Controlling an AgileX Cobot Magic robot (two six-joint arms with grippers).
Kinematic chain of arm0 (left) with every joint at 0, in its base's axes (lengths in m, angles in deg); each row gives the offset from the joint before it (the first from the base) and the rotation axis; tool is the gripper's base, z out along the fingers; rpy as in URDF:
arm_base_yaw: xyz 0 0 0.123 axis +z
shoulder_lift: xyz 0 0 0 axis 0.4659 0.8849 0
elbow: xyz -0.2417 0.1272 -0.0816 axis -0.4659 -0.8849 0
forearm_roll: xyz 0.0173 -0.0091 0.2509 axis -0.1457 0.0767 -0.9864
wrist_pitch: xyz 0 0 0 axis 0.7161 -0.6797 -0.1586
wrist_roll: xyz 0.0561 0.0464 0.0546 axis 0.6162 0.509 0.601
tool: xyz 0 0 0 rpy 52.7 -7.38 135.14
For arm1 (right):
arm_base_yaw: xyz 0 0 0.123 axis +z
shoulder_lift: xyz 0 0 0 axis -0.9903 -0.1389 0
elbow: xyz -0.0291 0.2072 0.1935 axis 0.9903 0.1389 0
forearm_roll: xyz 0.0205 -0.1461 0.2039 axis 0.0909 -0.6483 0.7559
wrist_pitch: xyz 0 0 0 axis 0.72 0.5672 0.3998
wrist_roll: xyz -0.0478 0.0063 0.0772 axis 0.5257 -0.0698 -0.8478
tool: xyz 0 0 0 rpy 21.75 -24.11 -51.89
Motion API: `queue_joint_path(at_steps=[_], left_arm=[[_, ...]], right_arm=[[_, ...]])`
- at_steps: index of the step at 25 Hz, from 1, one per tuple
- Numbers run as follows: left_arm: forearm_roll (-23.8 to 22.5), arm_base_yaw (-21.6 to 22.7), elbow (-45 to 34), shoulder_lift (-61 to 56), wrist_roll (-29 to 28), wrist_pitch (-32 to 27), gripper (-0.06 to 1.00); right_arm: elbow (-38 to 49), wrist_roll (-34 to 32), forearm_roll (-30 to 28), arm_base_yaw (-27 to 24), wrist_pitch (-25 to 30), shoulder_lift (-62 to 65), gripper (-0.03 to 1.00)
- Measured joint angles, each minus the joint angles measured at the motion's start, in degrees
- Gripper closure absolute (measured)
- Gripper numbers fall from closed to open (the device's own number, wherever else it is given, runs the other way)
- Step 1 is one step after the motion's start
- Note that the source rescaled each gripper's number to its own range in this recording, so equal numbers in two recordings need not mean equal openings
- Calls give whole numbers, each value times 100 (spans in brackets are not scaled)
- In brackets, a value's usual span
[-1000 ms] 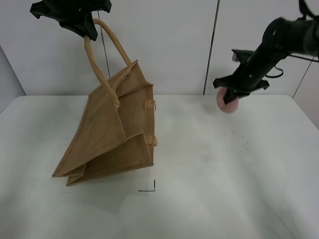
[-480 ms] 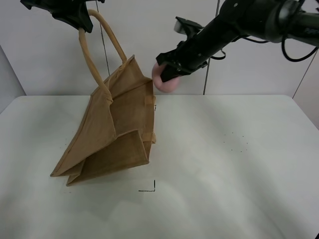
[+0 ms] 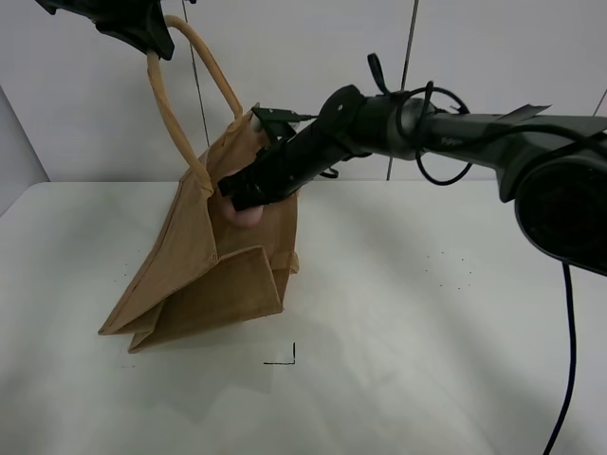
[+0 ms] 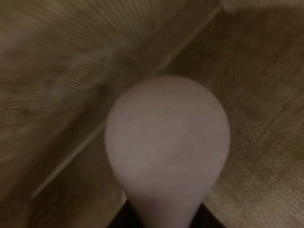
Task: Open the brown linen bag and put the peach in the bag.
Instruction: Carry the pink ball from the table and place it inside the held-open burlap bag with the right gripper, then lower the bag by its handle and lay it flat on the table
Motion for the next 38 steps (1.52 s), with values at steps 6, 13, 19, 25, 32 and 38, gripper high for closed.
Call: queue_joint_path(at_steps=[6,13,19,25,32,38], left_arm=[[0,0,0,0,0,0,94],[0,0,0,0,0,0,94],[0,0,0,0,0,0,94],[0,0,0,0,0,0,94],[0,0,0,0,0,0,94],[0,0,0,0,0,0,94]], right_arm=[[0,680,656,27,-287,-350,97],[0,792,620,38,-236,-366,18],[-2,359,44,23,-55,-271,-1],[-7,-1382,-1922,-144,1138,498,-3],[-24,-2733,-3704,-335,2280,794,-3],[-24,-2861,-3789,-1014,2453,794,-3]])
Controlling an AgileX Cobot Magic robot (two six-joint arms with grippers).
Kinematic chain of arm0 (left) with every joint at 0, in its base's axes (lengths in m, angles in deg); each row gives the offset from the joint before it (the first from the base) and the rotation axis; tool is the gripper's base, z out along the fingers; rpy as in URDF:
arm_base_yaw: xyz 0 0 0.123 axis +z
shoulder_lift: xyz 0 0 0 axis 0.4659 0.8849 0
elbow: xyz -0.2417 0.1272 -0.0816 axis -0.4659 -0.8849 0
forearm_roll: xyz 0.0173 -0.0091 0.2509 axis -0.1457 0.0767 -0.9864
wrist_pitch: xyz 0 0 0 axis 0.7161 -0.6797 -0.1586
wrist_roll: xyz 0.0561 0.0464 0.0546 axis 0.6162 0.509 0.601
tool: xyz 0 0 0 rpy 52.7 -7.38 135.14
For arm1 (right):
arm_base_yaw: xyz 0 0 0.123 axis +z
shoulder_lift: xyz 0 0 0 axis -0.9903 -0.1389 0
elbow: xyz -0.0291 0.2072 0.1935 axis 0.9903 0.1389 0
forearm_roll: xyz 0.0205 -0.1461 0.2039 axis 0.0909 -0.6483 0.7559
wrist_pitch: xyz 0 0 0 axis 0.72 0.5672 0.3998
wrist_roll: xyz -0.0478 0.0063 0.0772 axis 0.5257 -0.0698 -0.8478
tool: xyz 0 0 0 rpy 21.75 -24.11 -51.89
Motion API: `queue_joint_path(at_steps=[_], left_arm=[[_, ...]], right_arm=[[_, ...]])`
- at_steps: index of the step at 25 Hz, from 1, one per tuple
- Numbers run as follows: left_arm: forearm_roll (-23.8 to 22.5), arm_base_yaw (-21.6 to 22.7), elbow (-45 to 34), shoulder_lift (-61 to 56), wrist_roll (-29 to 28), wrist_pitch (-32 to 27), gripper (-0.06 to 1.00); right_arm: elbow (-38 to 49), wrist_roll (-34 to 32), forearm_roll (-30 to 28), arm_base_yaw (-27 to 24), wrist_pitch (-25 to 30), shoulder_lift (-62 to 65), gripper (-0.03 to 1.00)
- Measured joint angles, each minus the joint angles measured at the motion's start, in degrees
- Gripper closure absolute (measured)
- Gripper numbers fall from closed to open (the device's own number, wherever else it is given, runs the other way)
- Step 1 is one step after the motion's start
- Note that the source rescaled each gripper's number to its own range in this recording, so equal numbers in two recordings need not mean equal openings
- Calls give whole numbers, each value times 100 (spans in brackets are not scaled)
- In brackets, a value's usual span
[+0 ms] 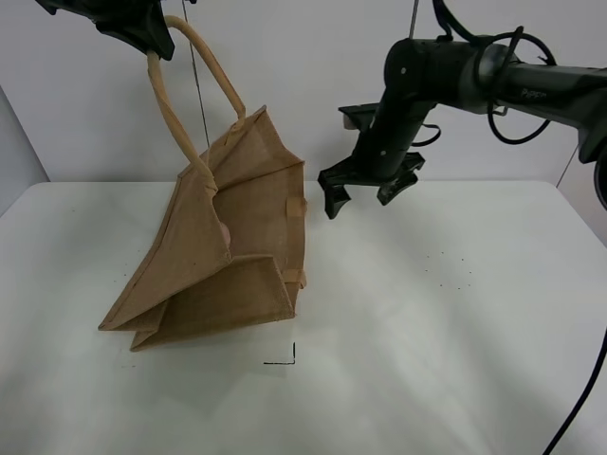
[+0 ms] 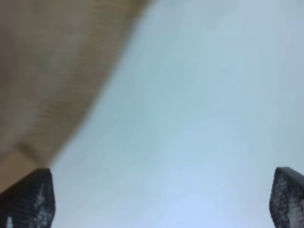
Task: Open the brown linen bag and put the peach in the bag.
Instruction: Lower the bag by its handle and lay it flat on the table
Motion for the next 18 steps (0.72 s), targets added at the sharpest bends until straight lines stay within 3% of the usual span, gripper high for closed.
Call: queue_joint_path(at_steps=[10,18], left_arm=[[0,0,0,0,0,0,94],[0,0,0,0,0,0,94]], right_arm=[[0,-17,-248,-1734,332,0,-3],[0,-24,-292,-1897,844,7,-3]])
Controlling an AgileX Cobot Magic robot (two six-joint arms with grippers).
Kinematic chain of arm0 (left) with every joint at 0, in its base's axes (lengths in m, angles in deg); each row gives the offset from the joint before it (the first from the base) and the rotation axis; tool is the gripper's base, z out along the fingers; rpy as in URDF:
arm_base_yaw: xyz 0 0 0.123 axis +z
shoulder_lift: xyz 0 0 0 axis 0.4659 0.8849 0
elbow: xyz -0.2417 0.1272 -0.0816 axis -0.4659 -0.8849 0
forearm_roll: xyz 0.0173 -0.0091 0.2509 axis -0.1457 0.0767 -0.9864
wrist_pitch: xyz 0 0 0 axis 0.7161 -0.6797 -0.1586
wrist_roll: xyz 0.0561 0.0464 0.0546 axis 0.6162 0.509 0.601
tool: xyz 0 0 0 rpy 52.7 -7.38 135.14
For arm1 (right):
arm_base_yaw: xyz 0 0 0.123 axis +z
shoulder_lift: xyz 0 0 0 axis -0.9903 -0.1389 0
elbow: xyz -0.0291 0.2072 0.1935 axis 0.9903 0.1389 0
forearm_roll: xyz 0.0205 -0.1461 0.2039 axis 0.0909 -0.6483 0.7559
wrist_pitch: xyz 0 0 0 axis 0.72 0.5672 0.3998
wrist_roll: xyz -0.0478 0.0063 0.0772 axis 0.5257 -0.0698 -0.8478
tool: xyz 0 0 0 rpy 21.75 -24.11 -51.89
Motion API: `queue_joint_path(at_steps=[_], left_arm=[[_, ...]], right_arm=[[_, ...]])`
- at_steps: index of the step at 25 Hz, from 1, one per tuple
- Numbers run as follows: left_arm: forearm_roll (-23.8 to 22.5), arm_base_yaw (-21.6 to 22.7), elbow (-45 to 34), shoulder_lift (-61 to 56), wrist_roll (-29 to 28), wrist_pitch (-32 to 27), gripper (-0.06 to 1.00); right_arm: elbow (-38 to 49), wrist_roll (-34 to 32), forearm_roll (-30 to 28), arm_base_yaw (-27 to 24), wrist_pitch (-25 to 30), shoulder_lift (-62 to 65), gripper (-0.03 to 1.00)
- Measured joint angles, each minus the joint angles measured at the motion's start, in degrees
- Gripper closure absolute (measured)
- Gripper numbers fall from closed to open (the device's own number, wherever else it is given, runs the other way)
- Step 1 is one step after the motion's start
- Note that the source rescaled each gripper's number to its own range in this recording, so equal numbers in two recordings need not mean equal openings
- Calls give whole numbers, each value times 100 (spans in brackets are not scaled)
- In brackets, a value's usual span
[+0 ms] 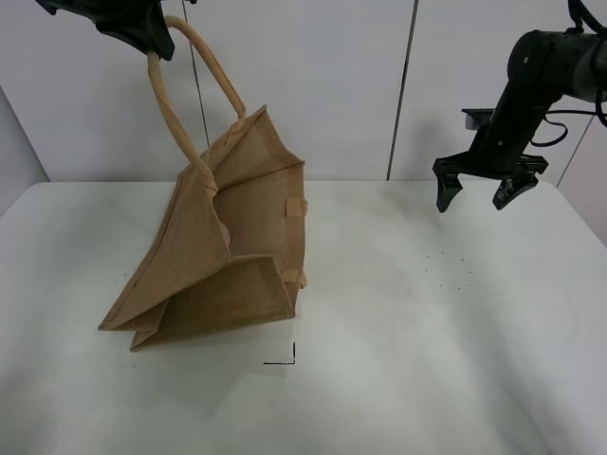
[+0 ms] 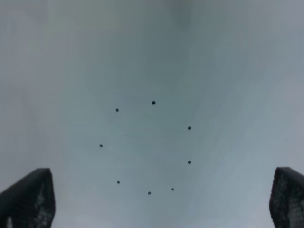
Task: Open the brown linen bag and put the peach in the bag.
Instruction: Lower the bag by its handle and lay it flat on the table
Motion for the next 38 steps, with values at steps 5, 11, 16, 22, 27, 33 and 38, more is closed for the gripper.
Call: queue_joint_path(at_steps=[5,11,16,22,27,33,38], left_arm=[[0,0,0,0,0,0,94],[0,0,0,0,0,0,94],[0,0,0,0,0,0,94],[0,0,0,0,0,0,94],[0,0,0,0,0,0,94],[0,0,0,0,0,0,94],[0,0,0,0,0,0,94]], right_arm=[[318,-91,0,0,0,259,-3],[2125,-127,-22,0,-1,1861,-3],[3958,-127,-106,0,17,3745,-3],[5815,-127,-147,0,9,6117,-3],[7082,-149,-152,0,-601,8266,-3],[8040,-169,-152,0,-1069,10762,-3],[8062,-192,-164,0,-1069,11902,-3]])
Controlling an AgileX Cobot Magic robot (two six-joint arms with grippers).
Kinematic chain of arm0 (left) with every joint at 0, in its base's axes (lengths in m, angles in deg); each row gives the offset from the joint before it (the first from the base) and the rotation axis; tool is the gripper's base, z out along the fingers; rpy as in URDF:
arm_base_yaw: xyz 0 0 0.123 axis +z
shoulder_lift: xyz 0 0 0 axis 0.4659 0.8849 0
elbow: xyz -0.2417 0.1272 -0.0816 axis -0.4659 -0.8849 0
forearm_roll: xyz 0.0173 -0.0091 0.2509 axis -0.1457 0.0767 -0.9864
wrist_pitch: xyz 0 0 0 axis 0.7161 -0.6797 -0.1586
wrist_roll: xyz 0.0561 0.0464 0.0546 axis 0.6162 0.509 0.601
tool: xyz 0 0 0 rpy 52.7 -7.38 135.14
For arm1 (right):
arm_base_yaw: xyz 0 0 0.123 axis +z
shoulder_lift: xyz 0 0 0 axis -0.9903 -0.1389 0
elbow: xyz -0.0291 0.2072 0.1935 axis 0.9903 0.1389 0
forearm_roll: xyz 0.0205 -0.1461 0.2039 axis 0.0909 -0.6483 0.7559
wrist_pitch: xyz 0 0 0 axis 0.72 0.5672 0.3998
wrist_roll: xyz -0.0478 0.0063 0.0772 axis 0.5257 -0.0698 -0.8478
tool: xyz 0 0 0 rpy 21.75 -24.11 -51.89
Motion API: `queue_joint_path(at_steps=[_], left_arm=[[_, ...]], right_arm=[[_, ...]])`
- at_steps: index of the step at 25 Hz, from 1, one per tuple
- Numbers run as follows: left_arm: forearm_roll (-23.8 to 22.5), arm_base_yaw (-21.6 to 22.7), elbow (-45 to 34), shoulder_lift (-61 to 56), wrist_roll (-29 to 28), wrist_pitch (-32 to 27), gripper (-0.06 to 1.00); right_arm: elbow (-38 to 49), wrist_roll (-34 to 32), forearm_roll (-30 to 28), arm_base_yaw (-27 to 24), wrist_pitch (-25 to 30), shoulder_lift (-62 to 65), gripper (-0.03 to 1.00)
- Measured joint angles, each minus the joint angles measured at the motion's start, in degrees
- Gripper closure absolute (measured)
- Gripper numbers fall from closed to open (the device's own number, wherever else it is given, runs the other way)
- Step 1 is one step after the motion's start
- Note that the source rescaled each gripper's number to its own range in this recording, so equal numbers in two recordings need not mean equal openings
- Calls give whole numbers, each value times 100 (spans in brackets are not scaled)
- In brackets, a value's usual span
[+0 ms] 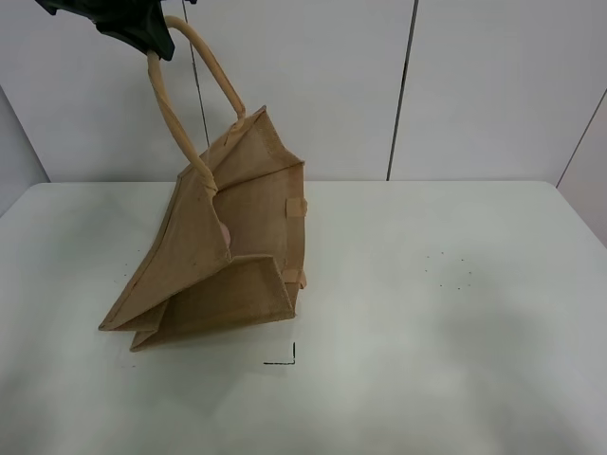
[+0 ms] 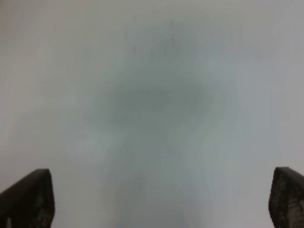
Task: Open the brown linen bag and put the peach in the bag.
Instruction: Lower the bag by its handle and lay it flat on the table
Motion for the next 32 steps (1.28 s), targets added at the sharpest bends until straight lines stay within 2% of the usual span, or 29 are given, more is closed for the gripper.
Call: queue_joint_path(at_steps=[3,12,17,24,26,31,32], left_arm=[[0,0,0,18,0,0,94],[238,0,-7,374,5,0,94],[718,-48,-7,968,6,11,94],[832,-197,-7,2164,292,129,93],[865,-204,-7,2496,299,155,85],[1078,-205,-7,3109,347,126,36],[1083,-205,-7,3168,374,119,29]], right_arm=[[7,-54,-51,0,5,550,-3],[7,-145,-153,15,0,596,-3],[7,-145,-157,15,0,596,-3],[7,-145,-157,15,0,596,-3],[7,-145,-157,15,0,596,-3],[7,-145,-157,15,0,596,-3],[7,-145,-157,15,0,596,-3]])
